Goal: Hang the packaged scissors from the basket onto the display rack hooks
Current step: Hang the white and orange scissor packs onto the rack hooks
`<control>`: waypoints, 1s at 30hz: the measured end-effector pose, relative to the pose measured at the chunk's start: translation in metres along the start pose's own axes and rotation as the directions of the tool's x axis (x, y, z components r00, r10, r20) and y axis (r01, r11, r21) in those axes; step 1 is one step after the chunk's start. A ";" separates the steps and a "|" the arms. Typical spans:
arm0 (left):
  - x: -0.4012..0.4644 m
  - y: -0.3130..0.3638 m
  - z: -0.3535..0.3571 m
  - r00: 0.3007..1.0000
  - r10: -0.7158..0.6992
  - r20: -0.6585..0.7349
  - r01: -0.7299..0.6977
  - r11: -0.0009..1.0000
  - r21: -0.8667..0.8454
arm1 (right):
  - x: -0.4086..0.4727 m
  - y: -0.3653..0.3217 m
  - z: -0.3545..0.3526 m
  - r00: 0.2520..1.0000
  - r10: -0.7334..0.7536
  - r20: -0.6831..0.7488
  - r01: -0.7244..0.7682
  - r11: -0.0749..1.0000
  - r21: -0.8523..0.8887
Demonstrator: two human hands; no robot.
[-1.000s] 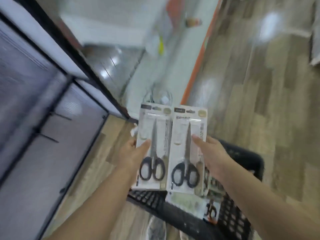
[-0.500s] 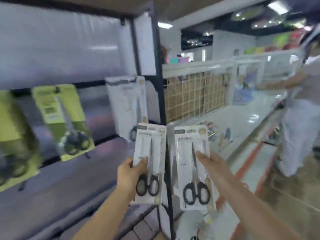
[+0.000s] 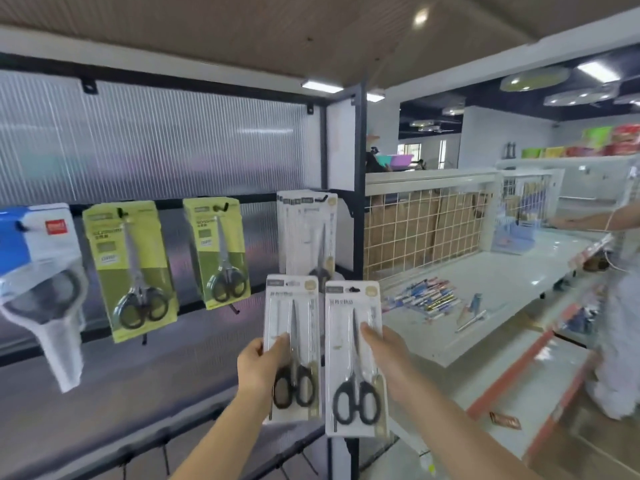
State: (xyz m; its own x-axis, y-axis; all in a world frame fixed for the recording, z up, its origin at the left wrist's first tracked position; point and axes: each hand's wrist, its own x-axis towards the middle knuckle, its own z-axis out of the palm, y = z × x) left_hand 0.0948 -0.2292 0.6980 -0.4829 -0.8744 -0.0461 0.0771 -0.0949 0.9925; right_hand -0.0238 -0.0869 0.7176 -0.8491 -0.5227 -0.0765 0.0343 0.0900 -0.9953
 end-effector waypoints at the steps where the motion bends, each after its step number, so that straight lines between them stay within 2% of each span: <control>1: 0.005 0.008 0.001 1.000 0.023 -0.001 -0.023 1.000 -0.006 | 0.005 -0.010 0.001 1.000 -0.020 -0.012 0.020 1.000 0.000; 7: 0.038 0.051 0.003 0.988 0.154 0.006 -0.154 0.987 -0.048 | 0.041 -0.070 0.008 0.987 -0.156 -0.047 0.157 0.987 0.020; 13: 0.068 0.074 0.005 0.979 0.202 0.031 -0.199 0.978 -0.065 | 0.081 -0.117 0.020 0.962 -0.269 -0.051 0.263 0.960 -0.096; 18: 0.082 0.083 0.007 0.971 0.237 0.018 -0.235 0.971 -0.052 | 0.104 -0.129 0.032 0.946 -0.317 -0.071 0.308 0.944 -0.121; 30: 0.100 0.083 0.012 0.965 0.262 0.024 -0.260 0.963 -0.077 | 0.137 -0.127 0.040 0.963 -0.265 -0.038 0.260 0.959 -0.116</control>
State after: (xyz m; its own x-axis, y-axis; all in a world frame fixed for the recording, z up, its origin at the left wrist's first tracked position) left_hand 0.0427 -0.3189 0.7769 -0.4670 -0.8568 0.2186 0.2670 0.0990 0.9586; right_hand -0.1231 -0.2040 0.8309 -0.8470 -0.4954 0.1927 -0.2485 0.0486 -0.9674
